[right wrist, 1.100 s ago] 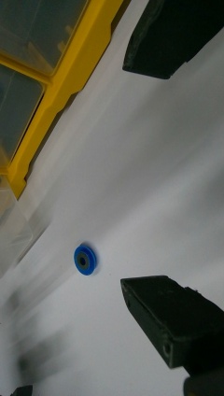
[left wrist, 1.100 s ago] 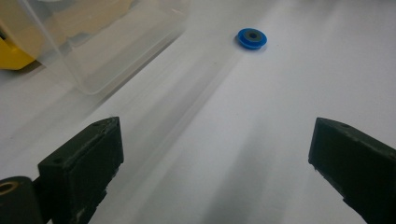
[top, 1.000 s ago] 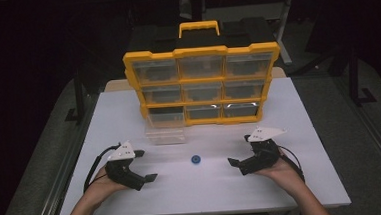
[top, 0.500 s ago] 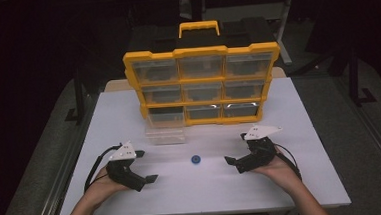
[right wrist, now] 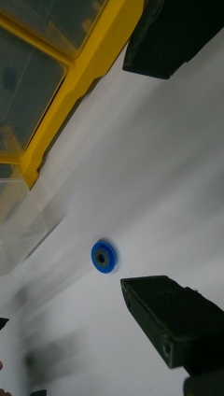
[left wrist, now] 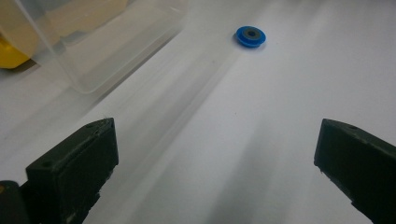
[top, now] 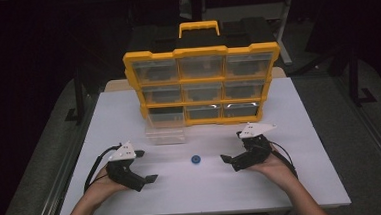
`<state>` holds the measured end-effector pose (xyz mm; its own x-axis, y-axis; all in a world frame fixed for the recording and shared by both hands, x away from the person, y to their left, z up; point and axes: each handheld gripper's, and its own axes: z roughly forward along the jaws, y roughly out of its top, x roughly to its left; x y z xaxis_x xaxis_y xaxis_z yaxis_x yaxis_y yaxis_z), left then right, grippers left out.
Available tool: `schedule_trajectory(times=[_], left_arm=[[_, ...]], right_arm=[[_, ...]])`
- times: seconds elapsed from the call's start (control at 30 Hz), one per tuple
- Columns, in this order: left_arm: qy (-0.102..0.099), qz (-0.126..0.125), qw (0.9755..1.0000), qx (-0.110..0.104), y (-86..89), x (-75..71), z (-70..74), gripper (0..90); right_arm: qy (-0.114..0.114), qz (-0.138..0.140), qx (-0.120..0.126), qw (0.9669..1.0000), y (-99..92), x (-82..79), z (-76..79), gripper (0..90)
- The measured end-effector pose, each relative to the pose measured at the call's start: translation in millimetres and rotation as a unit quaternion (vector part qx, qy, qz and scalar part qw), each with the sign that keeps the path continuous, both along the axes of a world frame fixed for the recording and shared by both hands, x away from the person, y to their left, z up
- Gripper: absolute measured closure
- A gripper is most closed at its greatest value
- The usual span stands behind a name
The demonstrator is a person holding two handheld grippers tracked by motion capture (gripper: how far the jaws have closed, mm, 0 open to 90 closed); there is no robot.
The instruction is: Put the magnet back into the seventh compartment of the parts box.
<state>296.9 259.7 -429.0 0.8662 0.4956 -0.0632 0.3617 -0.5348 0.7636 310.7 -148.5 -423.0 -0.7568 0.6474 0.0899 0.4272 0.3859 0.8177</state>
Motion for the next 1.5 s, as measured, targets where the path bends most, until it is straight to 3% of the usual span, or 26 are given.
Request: schedule_trajectory(times=[1.5], left_arm=[[-0.003,0.002,1.0000,-0.001,0.9,-0.1,1.2,0.0]], right_arm=[[-0.004,0.013,-0.001,0.9999,22.4,17.4,-1.4,0.0]])
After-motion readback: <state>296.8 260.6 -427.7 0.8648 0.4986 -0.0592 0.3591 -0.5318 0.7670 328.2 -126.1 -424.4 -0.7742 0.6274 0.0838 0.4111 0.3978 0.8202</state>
